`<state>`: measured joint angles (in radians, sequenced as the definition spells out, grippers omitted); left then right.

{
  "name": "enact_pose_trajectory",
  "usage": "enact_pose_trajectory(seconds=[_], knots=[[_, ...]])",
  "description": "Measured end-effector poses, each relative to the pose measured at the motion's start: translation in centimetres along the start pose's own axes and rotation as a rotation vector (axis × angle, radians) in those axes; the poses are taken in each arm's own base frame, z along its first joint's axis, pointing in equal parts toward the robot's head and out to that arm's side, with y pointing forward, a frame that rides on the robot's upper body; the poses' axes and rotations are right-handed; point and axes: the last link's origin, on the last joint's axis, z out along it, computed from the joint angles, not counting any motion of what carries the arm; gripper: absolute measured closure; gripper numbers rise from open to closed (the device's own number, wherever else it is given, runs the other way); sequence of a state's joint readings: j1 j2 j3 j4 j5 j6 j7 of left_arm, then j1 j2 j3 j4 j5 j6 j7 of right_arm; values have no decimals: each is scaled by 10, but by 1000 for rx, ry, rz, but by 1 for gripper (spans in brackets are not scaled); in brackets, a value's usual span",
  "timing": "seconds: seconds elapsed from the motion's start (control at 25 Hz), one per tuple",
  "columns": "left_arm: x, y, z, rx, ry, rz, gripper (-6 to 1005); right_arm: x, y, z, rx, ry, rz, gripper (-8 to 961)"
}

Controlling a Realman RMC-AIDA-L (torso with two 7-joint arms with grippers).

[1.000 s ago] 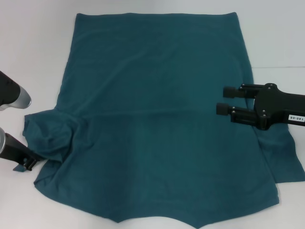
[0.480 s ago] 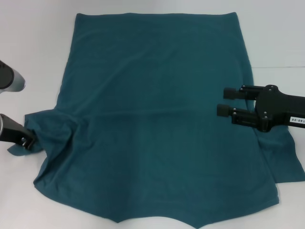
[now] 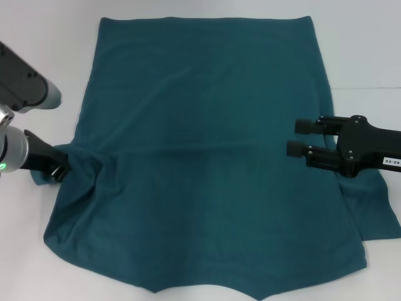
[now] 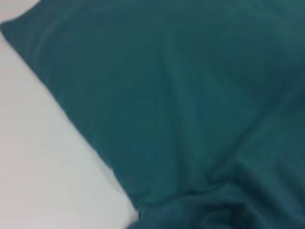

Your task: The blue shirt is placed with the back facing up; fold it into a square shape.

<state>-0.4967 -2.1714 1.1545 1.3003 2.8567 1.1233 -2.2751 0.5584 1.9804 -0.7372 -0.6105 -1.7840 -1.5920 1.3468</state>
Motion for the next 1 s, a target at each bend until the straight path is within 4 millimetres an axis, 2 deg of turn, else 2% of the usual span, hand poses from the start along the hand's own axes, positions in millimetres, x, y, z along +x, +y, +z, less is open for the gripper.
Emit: enact_pose_trajectory(seconds=[0.28, 1.0], knots=[[24, 16, -3, -7, 36, 86, 960, 1, 0, -2, 4, -1, 4, 369], [51, 60, 2, -70, 48, 245, 960, 10, 4, -6, 16, -2, 26, 370]])
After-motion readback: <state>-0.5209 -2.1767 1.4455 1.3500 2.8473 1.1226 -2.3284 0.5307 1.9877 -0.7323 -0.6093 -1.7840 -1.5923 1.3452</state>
